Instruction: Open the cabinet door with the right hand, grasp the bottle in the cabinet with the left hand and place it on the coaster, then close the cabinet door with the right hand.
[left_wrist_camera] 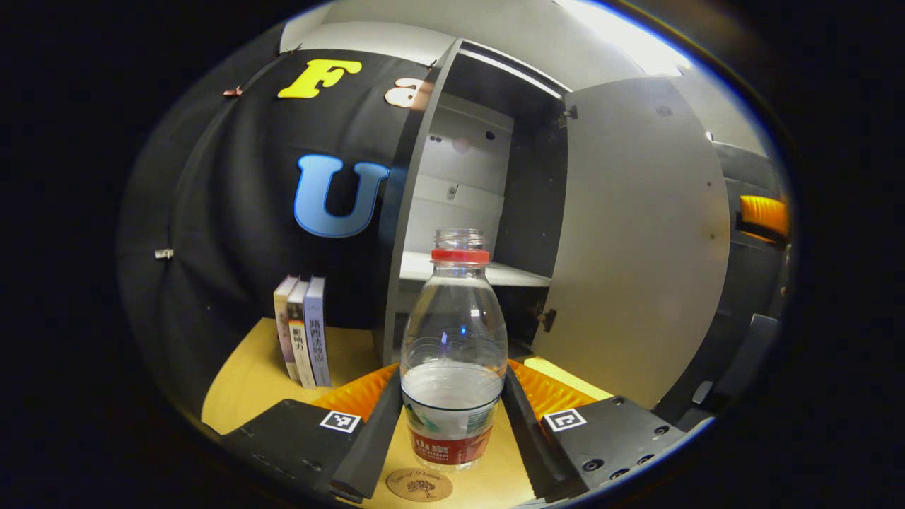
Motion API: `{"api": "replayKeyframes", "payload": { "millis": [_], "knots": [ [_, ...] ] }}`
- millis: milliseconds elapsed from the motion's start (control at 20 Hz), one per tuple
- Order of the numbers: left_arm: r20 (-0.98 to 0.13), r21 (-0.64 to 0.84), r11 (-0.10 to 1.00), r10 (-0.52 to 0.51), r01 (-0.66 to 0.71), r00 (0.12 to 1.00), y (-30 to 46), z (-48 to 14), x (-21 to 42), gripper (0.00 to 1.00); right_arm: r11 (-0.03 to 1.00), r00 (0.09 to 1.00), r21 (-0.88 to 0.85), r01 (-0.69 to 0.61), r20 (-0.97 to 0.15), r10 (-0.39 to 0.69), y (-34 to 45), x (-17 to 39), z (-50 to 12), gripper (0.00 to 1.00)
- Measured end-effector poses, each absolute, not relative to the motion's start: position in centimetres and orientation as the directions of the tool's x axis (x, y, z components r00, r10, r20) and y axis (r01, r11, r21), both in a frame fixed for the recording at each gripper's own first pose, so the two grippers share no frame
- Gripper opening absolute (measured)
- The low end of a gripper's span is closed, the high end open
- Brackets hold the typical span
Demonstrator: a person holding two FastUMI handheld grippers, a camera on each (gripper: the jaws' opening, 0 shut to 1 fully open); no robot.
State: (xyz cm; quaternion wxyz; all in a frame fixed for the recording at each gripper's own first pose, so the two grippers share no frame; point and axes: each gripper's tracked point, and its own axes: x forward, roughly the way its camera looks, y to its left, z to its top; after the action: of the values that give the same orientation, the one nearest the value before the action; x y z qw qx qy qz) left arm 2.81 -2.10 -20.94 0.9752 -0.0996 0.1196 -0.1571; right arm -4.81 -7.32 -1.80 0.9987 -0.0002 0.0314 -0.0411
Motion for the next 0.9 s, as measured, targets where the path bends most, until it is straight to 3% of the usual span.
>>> {"api": "replayKeyframes", "payload": {
  "millis": [400,900],
  "knots": [
    [-0.239,-0.270,0.936,-0.293,0.226,0.926,-0.9,-32.6,1.0,0.79,0.993,0.976,0.104,-0.059,-0.201,0.079,-3.7,-0.1,-9.9,0.95],
    [-0.221,-0.203,0.942,-0.310,0.267,0.925,-1.3,-35.6,0.9,0.80,0.982,0.933,0.144,-0.119,-0.322,0.161,-2.2,2.4,-15.6,0.95]
  ]
}}
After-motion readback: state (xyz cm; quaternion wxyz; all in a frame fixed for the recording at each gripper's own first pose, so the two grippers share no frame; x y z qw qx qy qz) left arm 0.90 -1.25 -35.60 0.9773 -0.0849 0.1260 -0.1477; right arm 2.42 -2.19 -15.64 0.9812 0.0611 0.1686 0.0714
